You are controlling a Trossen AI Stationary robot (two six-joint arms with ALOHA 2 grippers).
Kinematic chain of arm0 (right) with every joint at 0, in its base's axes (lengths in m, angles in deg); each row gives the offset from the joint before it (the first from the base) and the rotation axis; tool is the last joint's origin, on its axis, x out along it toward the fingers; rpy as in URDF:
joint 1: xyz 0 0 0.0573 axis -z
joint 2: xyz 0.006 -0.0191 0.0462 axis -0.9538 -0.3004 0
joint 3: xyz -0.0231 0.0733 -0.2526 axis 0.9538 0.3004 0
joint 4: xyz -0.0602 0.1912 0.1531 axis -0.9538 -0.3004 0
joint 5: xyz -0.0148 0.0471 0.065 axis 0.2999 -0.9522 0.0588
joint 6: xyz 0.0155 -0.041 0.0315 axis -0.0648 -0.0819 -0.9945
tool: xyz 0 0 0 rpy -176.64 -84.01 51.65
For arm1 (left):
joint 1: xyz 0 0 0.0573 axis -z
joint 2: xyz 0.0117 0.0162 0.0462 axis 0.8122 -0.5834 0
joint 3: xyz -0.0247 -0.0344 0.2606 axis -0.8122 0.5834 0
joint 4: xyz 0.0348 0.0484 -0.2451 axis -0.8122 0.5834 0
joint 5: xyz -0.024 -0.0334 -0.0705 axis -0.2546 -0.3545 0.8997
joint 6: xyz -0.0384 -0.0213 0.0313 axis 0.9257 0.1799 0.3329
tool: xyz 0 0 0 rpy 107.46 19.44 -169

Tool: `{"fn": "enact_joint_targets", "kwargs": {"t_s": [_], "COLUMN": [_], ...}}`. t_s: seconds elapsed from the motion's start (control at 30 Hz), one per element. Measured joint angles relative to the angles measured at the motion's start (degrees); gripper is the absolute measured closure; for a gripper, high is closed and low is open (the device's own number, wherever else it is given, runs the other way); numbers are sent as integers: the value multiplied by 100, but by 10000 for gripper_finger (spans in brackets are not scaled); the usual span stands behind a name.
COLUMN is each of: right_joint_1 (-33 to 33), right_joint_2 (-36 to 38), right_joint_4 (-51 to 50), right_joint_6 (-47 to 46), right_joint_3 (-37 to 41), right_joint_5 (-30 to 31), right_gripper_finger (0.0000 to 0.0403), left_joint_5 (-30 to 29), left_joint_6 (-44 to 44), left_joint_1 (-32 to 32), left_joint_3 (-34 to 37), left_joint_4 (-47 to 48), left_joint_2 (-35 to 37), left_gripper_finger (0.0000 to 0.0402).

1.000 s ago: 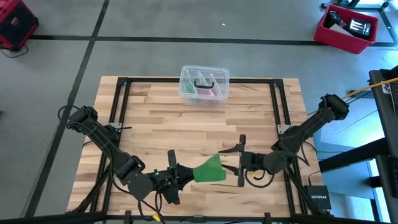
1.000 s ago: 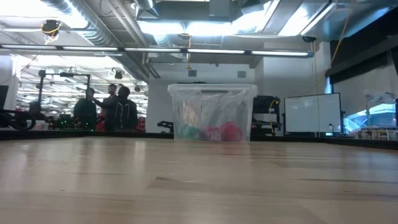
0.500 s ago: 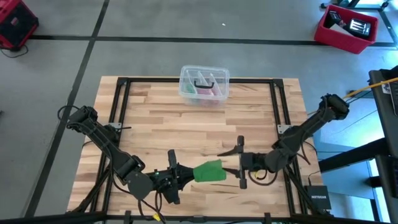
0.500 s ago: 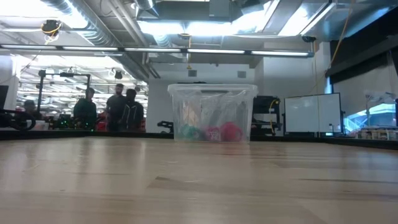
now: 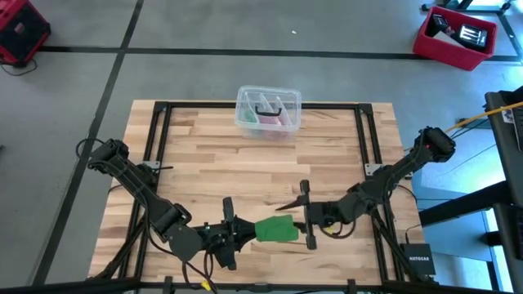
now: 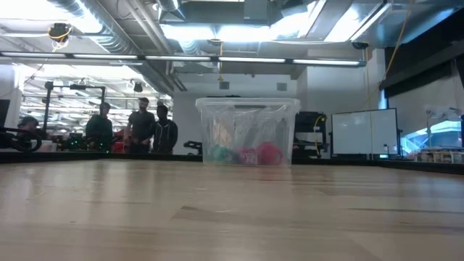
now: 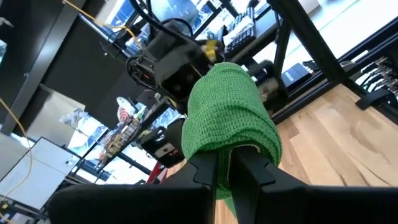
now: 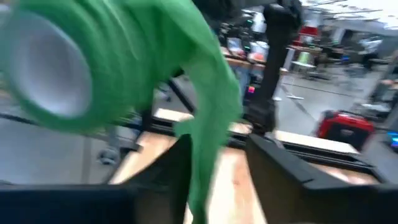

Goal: Roll bandage
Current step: Roll the green bandage

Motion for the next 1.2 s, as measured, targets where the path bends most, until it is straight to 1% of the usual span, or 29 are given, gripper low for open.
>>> {"fn": "enact_joint_targets", "kwargs": {"t_s": [0.1,0.13,0.17,0.2,0.27,0.3,0.43,0.57,0.63,0.7,0.8,0.87,0.97,1.1,1.2], "right_joint_1": [10,10,8,3,-57,-89,-143,-167,-154,-149,-116,-66,-16,96,63], "right_joint_2": [-36,-32,-26,-10,66,131,325,525,617,625,609,587,574,573,500], "right_joint_4": [73,114,112,104,70,68,-7,-36,-142,-193,-247,-408,-669,-1081,-1061], "right_joint_6": [315,456,654,871,1184,1314,1690,2002,2000,2000,1958,1780,1508,825,500], "right_joint_3": [2,2,0,2,2,2,2,2,2,2,2,0,2,-2,-2], "right_joint_5": [296,425,589,808,1336,1548,2014,2553,2553,2417,2192,2084,2035,1696,1483], "right_gripper_finger": [326,356,379,390,386,384,397,393,397,398,397,399,399,400,400], "left_joint_5": [66,175,365,606,987,1073,1112,1333,1461,1643,2074,2322,2491,2371,1830], "left_joint_6": [149,238,299,381,540,611,733,780,770,760,744,746,575,-129,-832], "left_joint_1": [0,0,-4,-21,-28,-25,29,92,130,142,146,143,162,269,336], "left_joint_3": [0,0,0,0,0,0,0,0,0,0,0,0,2,-131,-274], "left_joint_4": [-1,1,1,4,66,82,162,166,106,-6,-178,-279,-536,-943,-1422], "left_joint_2": [0,0,0,0,0,0,0,0,0,0,0,0,0,-4,-1], "left_gripper_finger": [384,384,384,384,384,384,384,384,384,384,384,384,384,384,384]}}
